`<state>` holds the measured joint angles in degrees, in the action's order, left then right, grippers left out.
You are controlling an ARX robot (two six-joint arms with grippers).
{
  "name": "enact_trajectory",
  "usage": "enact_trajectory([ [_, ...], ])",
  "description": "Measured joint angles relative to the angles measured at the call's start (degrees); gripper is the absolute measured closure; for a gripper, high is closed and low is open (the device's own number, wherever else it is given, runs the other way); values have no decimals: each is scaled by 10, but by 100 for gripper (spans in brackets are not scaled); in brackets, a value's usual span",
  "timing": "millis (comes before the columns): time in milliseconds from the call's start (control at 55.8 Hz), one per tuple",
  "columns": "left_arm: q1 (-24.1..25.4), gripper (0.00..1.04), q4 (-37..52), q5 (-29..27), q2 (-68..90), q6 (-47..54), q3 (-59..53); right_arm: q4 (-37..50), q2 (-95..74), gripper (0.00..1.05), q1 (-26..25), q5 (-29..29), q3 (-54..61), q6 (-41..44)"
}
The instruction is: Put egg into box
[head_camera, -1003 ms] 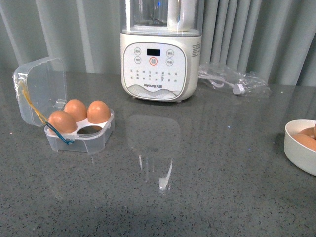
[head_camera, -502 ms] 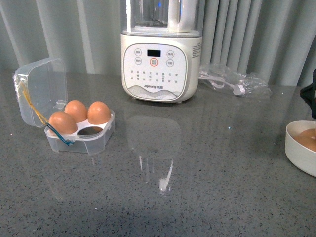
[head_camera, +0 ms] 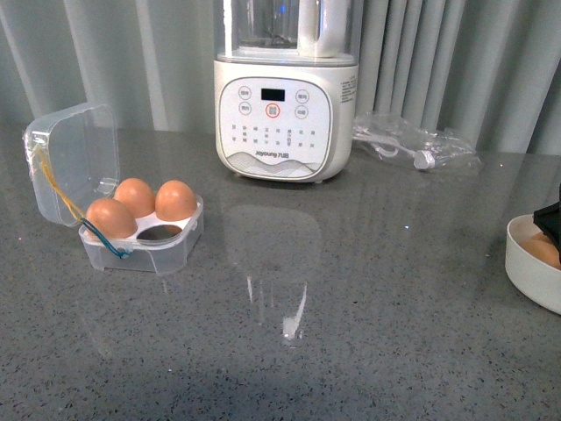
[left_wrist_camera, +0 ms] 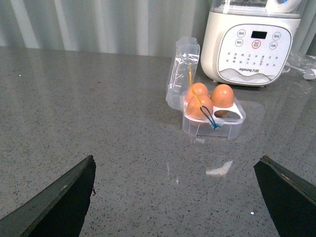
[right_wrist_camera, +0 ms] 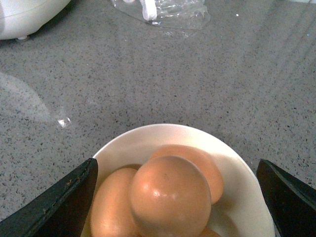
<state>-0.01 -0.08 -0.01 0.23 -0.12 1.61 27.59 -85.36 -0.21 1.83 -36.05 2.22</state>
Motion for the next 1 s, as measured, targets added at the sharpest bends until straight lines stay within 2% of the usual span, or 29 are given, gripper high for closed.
enact_trajectory([
  [251,0,7,0,0,0,0,0,12,-12,9,-4,9,7,-6],
  [609,0,7,0,0,0,0,0,24,-11,61,3,7,15,-1],
  [1003,0,7,0,0,0,0,0,2,47,63,9,9,17,0],
])
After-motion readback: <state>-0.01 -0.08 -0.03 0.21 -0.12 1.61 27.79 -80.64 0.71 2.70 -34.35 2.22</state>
